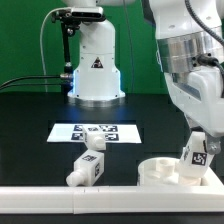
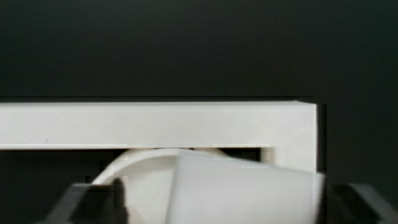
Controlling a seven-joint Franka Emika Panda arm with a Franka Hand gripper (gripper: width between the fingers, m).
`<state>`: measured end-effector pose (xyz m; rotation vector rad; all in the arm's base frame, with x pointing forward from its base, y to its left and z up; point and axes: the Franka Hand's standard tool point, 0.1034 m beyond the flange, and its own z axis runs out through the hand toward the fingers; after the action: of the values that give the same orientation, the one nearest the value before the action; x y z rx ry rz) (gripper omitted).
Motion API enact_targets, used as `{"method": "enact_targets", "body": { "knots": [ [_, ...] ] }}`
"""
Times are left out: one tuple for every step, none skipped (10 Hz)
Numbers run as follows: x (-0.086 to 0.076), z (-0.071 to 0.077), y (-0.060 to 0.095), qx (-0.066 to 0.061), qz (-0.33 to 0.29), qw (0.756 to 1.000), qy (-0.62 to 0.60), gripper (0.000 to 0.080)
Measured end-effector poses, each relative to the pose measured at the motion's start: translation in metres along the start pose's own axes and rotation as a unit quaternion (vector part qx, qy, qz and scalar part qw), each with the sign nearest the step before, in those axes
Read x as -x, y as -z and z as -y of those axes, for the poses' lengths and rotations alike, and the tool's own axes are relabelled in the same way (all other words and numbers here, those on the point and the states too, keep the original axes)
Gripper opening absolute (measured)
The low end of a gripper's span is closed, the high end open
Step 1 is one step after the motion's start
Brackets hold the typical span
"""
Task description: Assemble stool
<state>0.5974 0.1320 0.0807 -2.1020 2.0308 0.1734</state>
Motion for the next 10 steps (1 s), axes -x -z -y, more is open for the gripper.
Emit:
{"method": "enact_targets", "body": {
  "knots": [
    [0.001, 0.0, 0.001, 0.007, 0.001, 0.999, 0.039, 0.0564],
    [0.004, 0.0, 0.006, 0.013, 0.002, 0.994, 0.111, 0.0632],
    [0.009, 0.0, 0.01, 0.015, 0.001, 0.983, 0.185, 0.0644],
    [0.014, -0.001, 0.015, 0.024, 0.001, 0.965, 0.262, 0.0644],
    [0.015, 0.001, 0.018, 0.022, 0.002, 0.951, 0.308, 0.0649],
    [0.014, 0.001, 0.016, 0.023, 0.002, 0.949, 0.316, 0.0649],
    [0.013, 0.001, 0.015, 0.024, 0.002, 0.931, 0.363, 0.0649],
    [0.012, 0.001, 0.015, 0.023, 0.001, 0.909, 0.415, 0.0649],
    [0.01, 0.001, 0.015, 0.017, -0.012, 0.869, 0.495, 0.0649],
    [0.011, 0.001, 0.017, 0.023, -0.018, 0.818, 0.574, 0.0649]
  ]
}}
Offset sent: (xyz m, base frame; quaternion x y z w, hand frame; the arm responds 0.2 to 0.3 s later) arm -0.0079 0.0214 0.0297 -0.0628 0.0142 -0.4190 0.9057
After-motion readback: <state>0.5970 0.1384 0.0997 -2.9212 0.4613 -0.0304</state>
